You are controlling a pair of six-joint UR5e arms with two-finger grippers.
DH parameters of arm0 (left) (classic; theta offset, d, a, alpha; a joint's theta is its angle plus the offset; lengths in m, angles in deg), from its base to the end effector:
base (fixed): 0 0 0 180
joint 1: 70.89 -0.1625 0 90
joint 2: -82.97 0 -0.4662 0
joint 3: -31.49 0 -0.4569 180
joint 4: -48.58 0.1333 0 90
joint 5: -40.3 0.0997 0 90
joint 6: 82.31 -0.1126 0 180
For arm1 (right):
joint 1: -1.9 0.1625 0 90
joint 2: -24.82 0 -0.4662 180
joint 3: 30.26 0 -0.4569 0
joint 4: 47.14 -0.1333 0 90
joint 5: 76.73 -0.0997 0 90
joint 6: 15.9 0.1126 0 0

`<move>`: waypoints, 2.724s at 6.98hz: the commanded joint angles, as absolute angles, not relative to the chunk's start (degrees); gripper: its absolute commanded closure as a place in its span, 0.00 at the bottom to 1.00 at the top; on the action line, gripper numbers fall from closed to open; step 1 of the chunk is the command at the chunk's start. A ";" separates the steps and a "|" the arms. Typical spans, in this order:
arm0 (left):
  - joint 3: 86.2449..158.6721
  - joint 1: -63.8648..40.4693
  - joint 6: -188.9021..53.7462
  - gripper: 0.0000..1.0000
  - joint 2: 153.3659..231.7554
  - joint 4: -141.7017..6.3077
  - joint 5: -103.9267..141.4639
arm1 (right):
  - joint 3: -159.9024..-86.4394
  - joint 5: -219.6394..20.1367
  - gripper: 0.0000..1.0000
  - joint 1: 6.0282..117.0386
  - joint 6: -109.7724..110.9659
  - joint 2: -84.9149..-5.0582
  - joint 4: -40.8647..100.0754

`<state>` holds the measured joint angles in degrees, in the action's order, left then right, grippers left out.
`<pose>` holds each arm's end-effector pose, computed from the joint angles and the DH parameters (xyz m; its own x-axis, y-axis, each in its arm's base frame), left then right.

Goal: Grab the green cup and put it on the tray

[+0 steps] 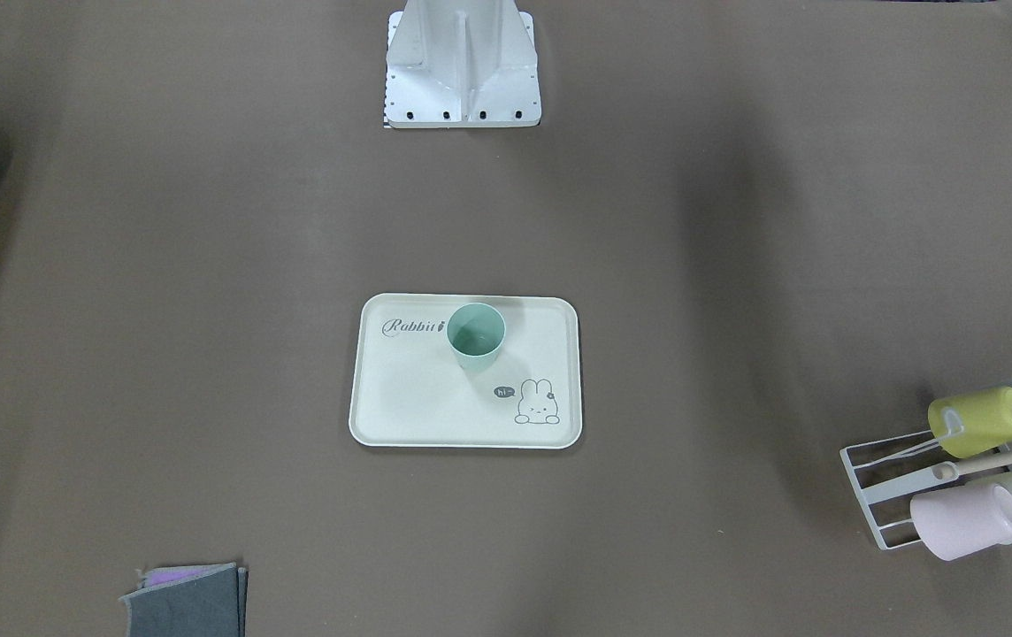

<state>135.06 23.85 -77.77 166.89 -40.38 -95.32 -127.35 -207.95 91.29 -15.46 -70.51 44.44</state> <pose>-0.0949 -0.5054 0.6336 0.6949 -0.0562 -0.7169 0.1376 0.9889 0.0558 0.0536 -0.5139 0.6970 0.7522 -0.0024 0.6590 0.0049 1.0000 -0.0019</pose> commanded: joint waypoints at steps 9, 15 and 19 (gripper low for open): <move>132.65 23.41 -78.09 0.02 163.73 -46.16 -92.69 | -127.21 -208.65 0.00 91.29 -15.29 -70.37 44.53; 130.46 22.10 -78.00 0.02 169.62 -45.46 -91.80 | -127.12 -209.09 0.00 91.29 -15.29 -70.36 44.53; 130.28 22.01 -77.74 0.02 169.54 -45.46 -91.89 | -127.21 -209.27 0.00 91.29 -15.38 -70.45 44.44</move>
